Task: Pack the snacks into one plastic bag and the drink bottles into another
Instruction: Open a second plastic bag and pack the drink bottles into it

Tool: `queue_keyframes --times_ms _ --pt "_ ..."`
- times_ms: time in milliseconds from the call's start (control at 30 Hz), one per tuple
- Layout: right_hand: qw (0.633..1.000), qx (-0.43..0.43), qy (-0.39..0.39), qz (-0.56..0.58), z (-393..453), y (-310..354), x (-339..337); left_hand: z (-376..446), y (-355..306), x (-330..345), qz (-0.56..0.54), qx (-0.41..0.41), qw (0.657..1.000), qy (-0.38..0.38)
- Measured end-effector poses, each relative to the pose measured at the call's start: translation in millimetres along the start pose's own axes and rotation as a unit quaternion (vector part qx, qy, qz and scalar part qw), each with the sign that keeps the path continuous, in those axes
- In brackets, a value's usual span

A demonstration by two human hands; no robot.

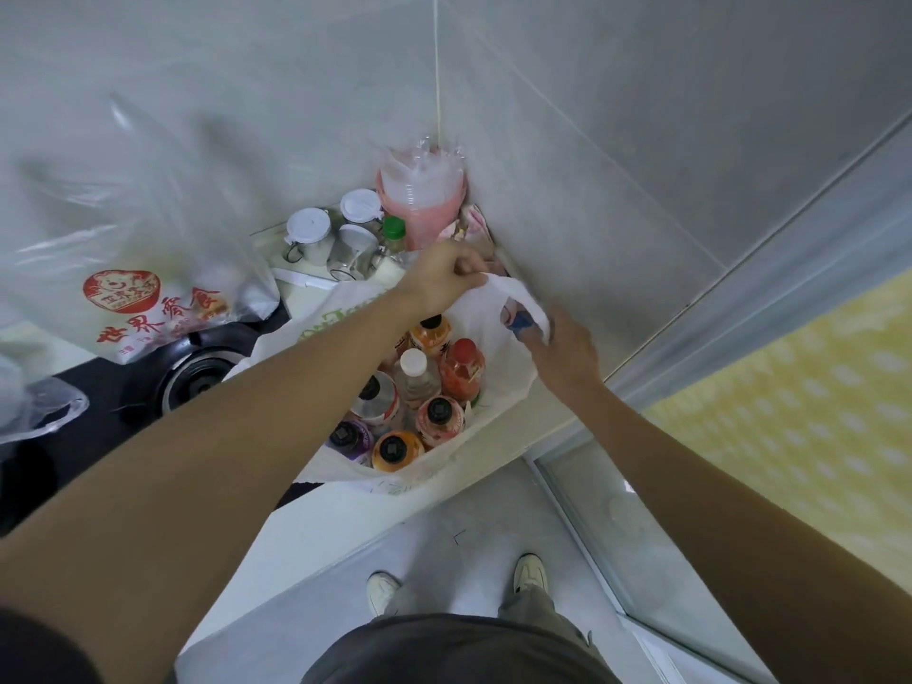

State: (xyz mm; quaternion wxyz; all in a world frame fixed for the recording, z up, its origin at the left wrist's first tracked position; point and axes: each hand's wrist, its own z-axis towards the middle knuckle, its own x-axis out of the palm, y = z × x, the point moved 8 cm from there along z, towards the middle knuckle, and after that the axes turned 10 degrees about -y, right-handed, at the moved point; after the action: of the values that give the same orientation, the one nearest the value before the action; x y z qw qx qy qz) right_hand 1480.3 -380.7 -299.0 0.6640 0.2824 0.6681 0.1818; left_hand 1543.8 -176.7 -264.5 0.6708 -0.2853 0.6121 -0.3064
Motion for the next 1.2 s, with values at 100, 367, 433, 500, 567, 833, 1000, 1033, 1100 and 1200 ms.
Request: queue_keyframes --times_ms 100,367,433,500,567,833,1000,1033,1100,1200 --pt "0.997 0.042 0.026 0.066 6 -4 -6 -19 -15 -13 0.014 0.024 1.0 -0.014" --pt "0.981 0.098 0.106 0.132 9 2 -25 -96 -30 -8 0.229 0.1 0.966 0.059" --pt "0.976 0.108 0.119 0.147 4 5 -31 -103 -25 3 0.27 0.086 0.956 0.079" --pt "0.973 0.112 0.114 0.168 -1 14 -42 -106 -26 5 0.278 0.067 0.956 0.061" --pt "0.974 0.1 0.103 0.175 -4 30 -60 -107 -26 7 0.283 0.045 0.956 0.061" --pt "0.971 0.0 0.135 0.198 -16 79 -76 -123 -35 -7 0.271 0.027 0.962 -0.015" --pt "0.936 0.014 0.214 0.279 -24 86 -58 -165 -85 -90 0.309 0.084 0.92 -0.225" --pt "0.932 0.014 0.219 0.287 -24 90 -55 -178 -89 -109 0.326 0.069 0.902 -0.276" --pt "0.925 0.03 0.224 0.306 -24 97 -48 -205 -88 -141 0.358 0.003 0.865 -0.351" --pt "0.913 0.037 0.228 0.336 -27 110 -38 -244 -55 -163 0.297 -0.161 0.842 -0.421"
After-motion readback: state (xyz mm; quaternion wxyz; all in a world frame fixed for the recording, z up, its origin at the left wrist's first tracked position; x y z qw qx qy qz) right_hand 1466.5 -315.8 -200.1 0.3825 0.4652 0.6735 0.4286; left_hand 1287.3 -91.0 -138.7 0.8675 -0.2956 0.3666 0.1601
